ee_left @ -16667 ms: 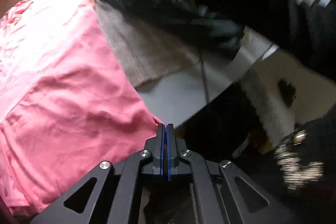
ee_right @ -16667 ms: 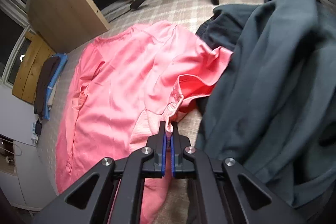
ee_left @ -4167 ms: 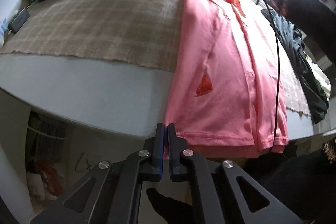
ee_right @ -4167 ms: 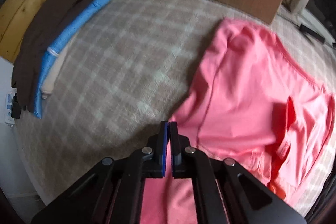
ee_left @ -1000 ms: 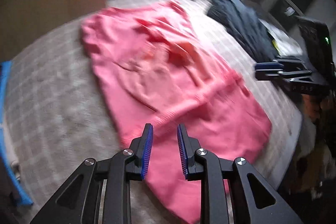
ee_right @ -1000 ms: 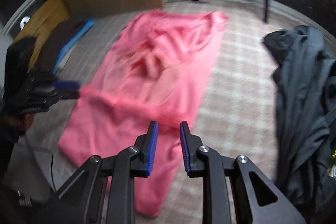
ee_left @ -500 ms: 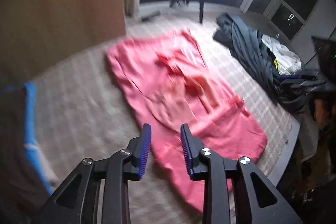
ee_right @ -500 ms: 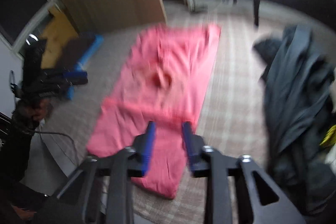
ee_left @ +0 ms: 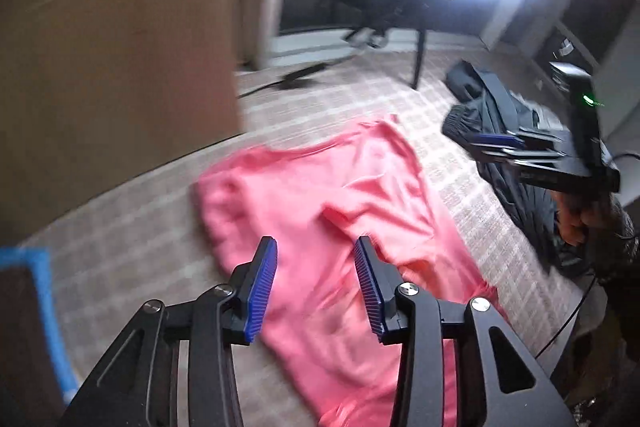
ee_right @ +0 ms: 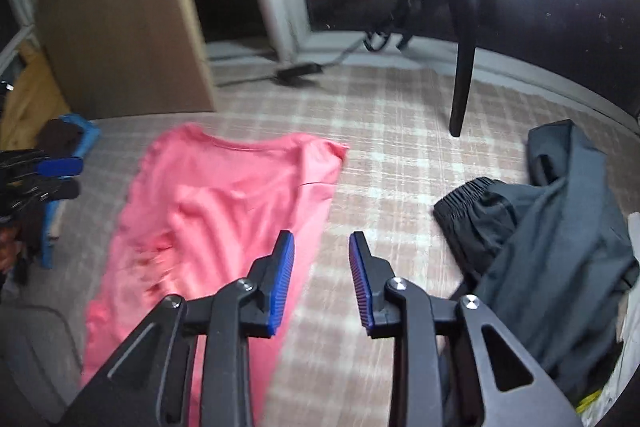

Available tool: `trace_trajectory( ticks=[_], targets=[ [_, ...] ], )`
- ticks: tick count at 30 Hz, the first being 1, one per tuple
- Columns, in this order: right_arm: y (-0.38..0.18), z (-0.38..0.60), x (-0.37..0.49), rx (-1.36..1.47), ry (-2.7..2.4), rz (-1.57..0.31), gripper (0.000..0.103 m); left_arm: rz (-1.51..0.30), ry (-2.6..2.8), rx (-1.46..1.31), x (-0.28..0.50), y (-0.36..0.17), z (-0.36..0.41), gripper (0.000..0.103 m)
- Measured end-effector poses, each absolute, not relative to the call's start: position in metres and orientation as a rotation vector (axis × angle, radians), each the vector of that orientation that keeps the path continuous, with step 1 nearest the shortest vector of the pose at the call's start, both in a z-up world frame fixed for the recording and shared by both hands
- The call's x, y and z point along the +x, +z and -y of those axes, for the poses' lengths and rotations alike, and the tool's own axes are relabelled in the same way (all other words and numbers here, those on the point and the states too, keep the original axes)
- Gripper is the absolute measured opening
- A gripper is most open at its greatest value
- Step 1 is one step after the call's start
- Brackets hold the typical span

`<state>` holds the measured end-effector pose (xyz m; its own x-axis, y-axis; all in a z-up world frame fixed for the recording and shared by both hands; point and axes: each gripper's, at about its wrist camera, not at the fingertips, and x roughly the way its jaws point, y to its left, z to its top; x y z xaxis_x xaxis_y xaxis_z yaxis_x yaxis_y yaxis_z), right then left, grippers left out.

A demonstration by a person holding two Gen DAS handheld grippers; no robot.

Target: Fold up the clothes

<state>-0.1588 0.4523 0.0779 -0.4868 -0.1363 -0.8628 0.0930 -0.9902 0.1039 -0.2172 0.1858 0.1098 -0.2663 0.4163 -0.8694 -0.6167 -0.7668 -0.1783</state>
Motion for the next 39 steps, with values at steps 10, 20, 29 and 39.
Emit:
trace_trajectory(
  ticks=[10,20,29,39],
  targets=[
    [0.033,-0.455,-0.205,1.476,-2.468,0.224,0.029,-0.438,1.914,-1.403,-0.251,0.039,-0.26,0.037],
    [0.023,-0.459,-0.22,1.486,-2.441,0.247,0.038,-0.419,2.034,-1.322,-0.253,0.051,-0.236,0.006],
    [0.014,-0.451,-0.243,1.456,-2.47,0.136,0.04,-0.358,2.11,-1.395,-0.288,0.051,-0.189,0.045],
    [0.012,-0.443,-0.25,1.445,-2.39,0.059,0.04,-0.318,2.114,-1.445,-0.325,0.034,-0.154,0.044]
  ],
)
